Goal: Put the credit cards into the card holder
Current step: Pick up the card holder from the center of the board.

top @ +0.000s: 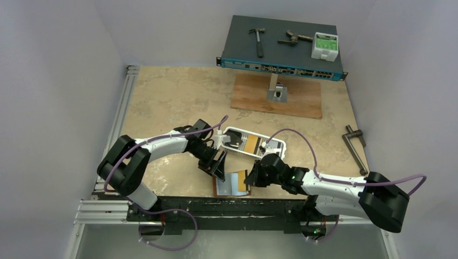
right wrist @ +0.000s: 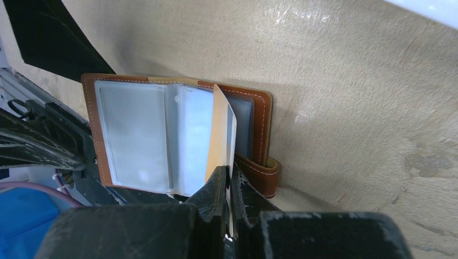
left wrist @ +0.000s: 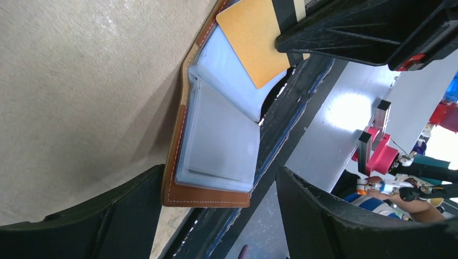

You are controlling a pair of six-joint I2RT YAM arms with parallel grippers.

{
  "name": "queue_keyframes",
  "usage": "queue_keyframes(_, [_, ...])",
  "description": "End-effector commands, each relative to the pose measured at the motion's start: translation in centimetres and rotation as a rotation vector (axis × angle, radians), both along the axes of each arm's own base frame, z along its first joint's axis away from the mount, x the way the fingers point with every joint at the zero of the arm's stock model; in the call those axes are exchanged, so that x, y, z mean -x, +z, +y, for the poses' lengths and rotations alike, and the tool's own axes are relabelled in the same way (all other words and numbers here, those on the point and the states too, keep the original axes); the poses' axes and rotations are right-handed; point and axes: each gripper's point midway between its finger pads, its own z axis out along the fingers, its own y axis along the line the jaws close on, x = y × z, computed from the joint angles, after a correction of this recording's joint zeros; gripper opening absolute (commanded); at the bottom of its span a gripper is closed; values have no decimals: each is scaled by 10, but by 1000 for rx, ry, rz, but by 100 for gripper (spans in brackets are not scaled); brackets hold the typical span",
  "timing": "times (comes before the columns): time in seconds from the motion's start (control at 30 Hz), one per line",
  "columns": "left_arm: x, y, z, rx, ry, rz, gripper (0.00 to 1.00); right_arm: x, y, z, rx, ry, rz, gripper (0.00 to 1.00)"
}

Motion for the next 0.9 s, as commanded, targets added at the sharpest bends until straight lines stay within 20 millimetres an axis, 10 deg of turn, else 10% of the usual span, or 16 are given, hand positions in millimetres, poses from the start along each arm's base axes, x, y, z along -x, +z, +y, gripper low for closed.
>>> queue_keyframes(0.0, [10,-1,-12,38,-15,41,74,9,-30,-28,150,-27,43,0])
queue_keyframes(0.57, [9,-15,-15,43,-30,62,14,3,-6,-16,59,-34,-4,0])
queue_keyframes(0.87, [-28,46,-30,214,-37,-23,4,-14,80,10,-313,-41,-235,0])
